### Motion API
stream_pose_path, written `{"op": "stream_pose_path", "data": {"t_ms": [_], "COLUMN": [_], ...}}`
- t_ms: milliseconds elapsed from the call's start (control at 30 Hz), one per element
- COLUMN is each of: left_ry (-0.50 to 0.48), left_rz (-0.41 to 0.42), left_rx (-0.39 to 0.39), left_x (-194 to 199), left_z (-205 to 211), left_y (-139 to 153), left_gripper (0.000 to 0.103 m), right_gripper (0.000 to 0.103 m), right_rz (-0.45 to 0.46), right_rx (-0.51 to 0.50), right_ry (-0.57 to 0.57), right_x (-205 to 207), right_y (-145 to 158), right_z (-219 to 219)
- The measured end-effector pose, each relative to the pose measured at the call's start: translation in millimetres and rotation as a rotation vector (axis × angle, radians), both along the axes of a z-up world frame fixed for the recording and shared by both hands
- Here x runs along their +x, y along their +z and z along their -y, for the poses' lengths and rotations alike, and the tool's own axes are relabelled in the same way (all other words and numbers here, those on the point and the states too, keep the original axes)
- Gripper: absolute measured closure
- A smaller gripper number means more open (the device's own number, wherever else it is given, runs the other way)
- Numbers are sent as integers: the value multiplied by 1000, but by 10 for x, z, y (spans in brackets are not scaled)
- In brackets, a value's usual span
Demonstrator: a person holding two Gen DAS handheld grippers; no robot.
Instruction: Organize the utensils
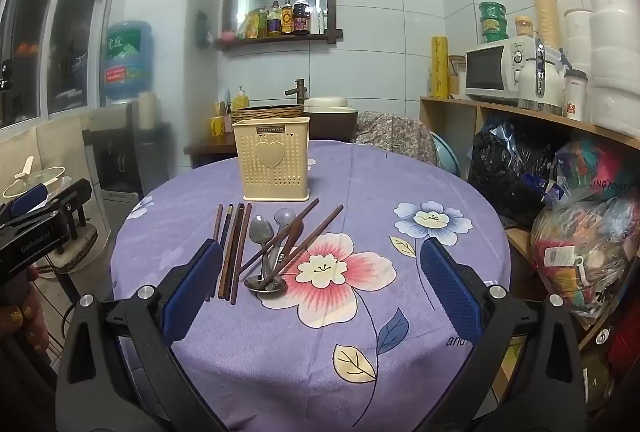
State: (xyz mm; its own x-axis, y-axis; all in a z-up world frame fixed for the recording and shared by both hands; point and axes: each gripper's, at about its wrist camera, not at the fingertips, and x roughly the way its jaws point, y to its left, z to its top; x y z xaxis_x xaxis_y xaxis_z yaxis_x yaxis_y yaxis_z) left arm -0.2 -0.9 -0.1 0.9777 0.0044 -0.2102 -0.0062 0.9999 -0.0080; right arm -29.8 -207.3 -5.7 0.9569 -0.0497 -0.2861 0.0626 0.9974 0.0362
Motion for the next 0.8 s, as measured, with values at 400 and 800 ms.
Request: {"op": "stream_pose_path", "data": {"t_ms": [400, 800], "left_ry": [0, -2], "left_rz": [0, -6], "left_rx": [-5, -3], "left_x": [9, 21], "left_z": [-24, -17], "left_y": [-24, -10], "left_gripper": [5, 5], "right_gripper": [5, 5], "right_rz": [-17, -19], "right_rx": [1, 3], "right_ry": [-1, -1], "right_x": [4, 19], "right_y": [-20, -1], "right_z": [83, 2]}}
